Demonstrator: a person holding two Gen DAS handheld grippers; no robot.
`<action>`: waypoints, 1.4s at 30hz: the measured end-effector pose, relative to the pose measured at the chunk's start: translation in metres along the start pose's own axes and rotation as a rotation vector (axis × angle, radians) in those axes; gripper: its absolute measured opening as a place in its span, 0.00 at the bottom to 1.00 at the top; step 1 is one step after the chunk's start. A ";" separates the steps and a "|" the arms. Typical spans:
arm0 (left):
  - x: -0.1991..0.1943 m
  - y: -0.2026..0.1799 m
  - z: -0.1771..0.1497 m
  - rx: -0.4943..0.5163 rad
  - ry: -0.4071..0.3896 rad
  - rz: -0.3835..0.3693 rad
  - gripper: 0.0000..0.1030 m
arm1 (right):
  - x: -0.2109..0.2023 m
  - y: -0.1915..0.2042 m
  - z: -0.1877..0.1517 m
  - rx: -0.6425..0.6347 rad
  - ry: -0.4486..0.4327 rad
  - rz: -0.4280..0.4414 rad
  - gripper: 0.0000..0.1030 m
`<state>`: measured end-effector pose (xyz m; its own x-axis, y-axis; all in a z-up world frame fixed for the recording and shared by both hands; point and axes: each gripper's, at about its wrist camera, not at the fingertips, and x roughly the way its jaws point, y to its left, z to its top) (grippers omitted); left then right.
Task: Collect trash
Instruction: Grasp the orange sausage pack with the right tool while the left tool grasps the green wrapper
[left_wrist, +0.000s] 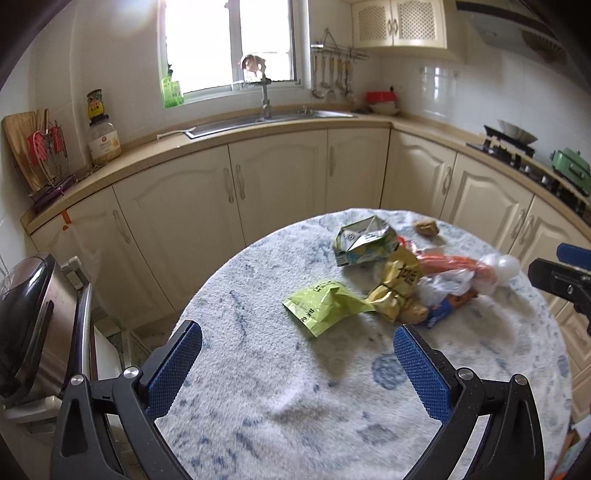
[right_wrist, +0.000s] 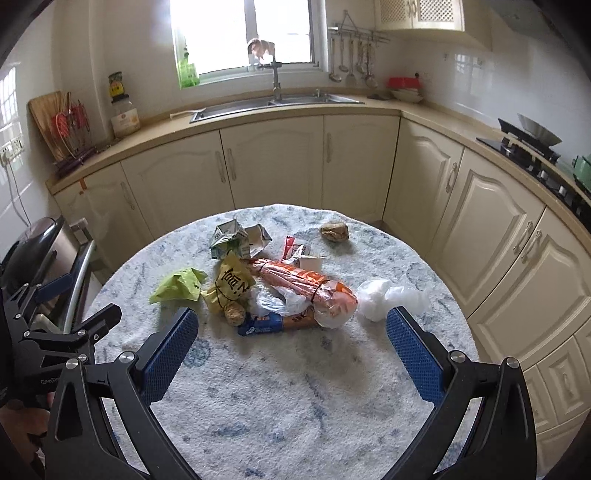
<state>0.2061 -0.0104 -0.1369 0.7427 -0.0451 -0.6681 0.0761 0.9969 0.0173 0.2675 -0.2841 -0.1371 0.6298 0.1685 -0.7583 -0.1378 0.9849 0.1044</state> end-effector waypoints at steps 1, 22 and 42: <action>0.016 -0.001 0.001 0.011 0.013 0.004 0.99 | 0.010 -0.002 0.002 -0.004 0.013 0.000 0.98; 0.194 -0.032 0.046 0.157 0.210 -0.117 0.58 | 0.149 -0.015 0.023 -0.210 0.296 0.122 0.43; 0.219 -0.038 0.052 0.225 0.132 -0.104 0.72 | 0.132 -0.019 0.000 -0.091 0.283 0.136 0.37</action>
<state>0.4000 -0.0614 -0.2453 0.6313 -0.1229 -0.7657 0.3044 0.9474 0.0988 0.3529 -0.2802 -0.2390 0.3657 0.2682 -0.8913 -0.2817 0.9446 0.1686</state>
